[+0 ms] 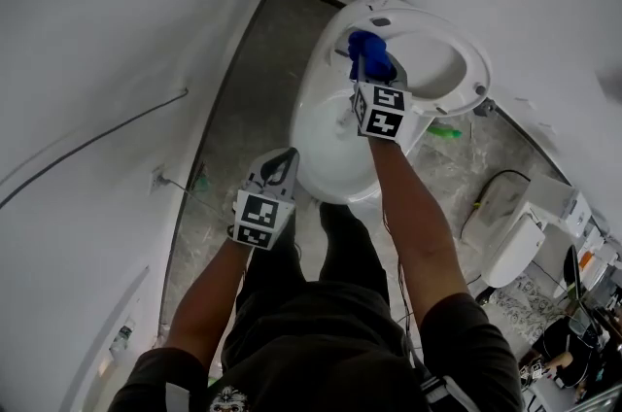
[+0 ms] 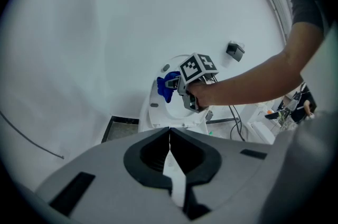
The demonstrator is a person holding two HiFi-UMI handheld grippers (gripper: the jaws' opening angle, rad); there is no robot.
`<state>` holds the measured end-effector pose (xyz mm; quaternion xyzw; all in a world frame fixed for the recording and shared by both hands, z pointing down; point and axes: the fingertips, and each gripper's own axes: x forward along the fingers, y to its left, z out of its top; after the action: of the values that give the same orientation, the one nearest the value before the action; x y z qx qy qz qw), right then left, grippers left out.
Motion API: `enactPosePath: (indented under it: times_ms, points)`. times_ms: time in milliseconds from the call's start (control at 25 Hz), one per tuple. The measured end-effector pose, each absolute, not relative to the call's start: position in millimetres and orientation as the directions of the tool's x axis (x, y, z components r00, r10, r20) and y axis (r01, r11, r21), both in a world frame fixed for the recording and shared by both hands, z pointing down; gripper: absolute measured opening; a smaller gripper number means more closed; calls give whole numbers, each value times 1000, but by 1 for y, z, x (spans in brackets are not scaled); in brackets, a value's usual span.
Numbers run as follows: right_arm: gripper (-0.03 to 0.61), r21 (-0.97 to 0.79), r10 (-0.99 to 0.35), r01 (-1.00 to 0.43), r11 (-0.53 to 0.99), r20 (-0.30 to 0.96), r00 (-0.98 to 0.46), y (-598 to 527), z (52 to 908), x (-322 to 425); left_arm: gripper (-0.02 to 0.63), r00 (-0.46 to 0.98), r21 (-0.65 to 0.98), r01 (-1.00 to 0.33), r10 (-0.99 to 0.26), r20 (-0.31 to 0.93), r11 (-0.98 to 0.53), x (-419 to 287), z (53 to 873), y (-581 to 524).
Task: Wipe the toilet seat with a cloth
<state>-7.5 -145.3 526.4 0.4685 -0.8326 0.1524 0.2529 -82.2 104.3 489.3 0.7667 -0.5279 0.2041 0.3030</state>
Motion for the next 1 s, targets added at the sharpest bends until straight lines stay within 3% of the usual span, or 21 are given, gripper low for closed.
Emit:
enactPosePath:
  times_ms: [720, 1000]
  points:
    - [98, 83, -823, -899, 430, 446, -353, -173, 426, 58, 11, 401, 232, -915, -669, 626, -331, -62, 461, 101]
    - [98, 43, -827, -911, 411, 437, -353, -164, 404, 87, 11, 433, 212, -898, -685, 585, -386, -38, 431, 66]
